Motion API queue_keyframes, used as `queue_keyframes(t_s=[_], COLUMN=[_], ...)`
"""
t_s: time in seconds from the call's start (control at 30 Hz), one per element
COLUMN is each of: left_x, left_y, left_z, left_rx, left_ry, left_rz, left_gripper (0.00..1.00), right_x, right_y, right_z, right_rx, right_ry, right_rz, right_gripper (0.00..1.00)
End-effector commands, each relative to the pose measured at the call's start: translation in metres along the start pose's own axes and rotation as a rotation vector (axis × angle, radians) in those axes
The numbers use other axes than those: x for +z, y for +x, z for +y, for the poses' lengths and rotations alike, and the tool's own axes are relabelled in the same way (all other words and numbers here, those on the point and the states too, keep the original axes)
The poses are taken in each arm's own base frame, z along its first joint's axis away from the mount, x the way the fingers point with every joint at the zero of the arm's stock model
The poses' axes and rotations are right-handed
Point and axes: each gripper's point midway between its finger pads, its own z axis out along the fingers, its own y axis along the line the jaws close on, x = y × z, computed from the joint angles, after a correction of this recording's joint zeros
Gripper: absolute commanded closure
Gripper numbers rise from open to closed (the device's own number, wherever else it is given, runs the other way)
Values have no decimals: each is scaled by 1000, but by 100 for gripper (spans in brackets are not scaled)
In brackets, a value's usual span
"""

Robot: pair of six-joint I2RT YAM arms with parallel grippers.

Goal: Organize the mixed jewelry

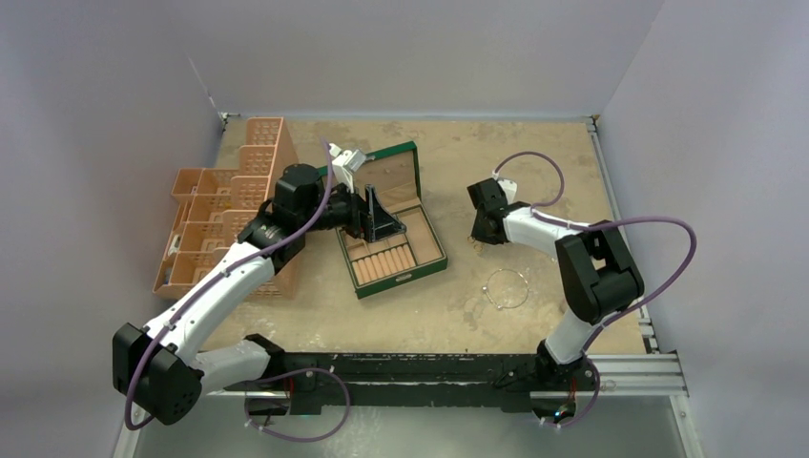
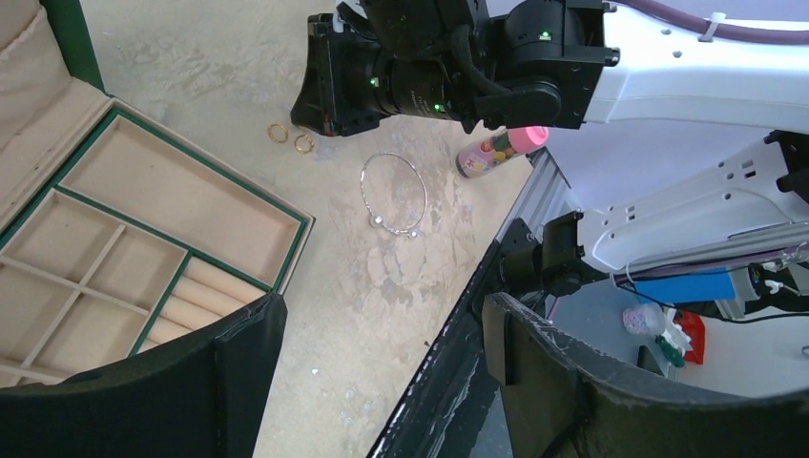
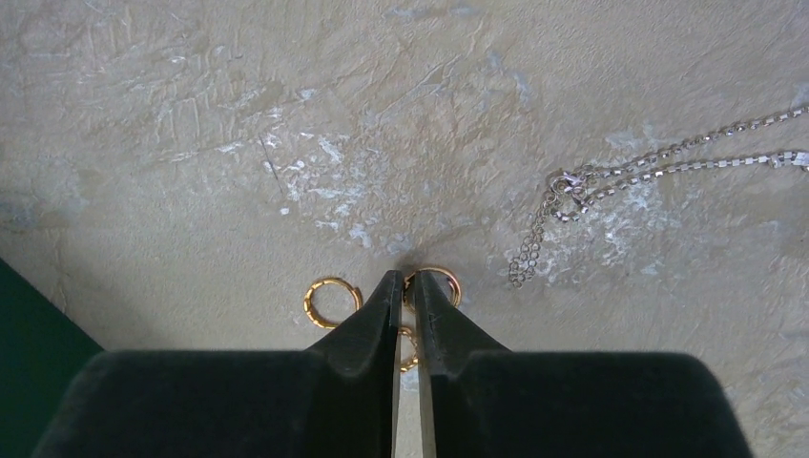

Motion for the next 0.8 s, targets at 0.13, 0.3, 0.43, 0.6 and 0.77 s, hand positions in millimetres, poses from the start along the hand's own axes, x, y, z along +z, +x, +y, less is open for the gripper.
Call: queue_keyframes(t_s=[0.13,0.3,0.43,0.6,0.77], left_x=[-4,-3,0,7,18], left_y=[-6,-4,-5,-2,1], left_z=[-6,-5,-5,1,-14], left_rx=[7,-15,-64,-218,-346], left_ry=[6,2,5,-9,115], left_rz=[-34,-32,-36,-37,-1], left_gripper=[25,25,25,24,22], right_x=[-3,-18,-40,-86,-128], right_y=[-5,-19,-30,-60,-82], right_z=[4,16,38,69,87], right_rx=[-5,56,123,198,201], right_ry=[14,-51,-193,-428,-688], right_rz=[6,-32,-59,-139,-141], right_gripper=[100,100,100,100,100])
